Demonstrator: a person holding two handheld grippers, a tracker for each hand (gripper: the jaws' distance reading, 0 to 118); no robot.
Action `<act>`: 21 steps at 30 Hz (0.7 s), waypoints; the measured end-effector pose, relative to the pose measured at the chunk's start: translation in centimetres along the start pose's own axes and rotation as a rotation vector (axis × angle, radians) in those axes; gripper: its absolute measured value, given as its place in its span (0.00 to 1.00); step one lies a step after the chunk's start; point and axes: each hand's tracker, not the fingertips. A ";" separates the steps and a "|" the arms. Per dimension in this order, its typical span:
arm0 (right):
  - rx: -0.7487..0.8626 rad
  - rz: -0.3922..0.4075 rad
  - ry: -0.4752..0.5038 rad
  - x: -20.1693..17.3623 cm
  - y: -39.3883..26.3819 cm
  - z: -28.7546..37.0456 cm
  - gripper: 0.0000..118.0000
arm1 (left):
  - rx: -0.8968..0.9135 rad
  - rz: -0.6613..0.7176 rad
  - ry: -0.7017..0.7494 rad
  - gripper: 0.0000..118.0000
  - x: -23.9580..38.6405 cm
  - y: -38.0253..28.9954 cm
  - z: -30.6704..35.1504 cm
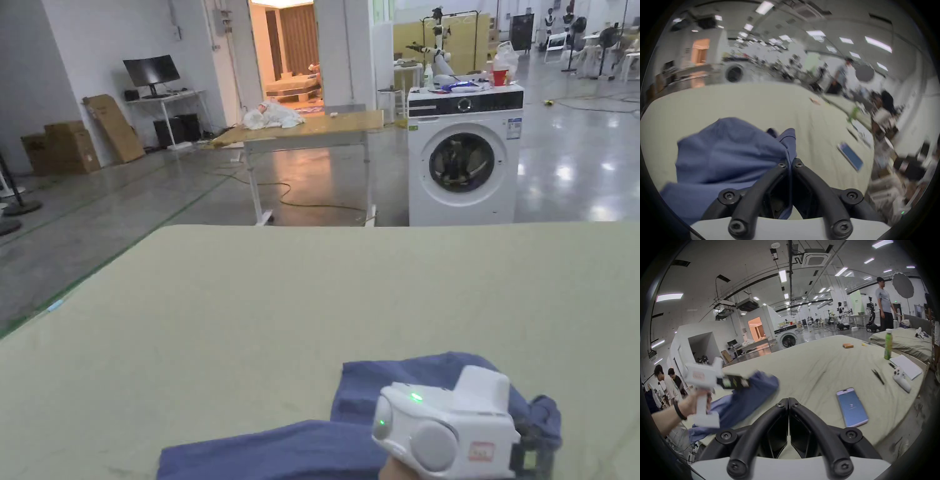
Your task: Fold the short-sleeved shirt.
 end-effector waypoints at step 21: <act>0.085 0.111 0.064 -3.2 1.6 -1.0 0.00 | 0.504 -0.108 0.127 0.66 3.8 -1.5 20.7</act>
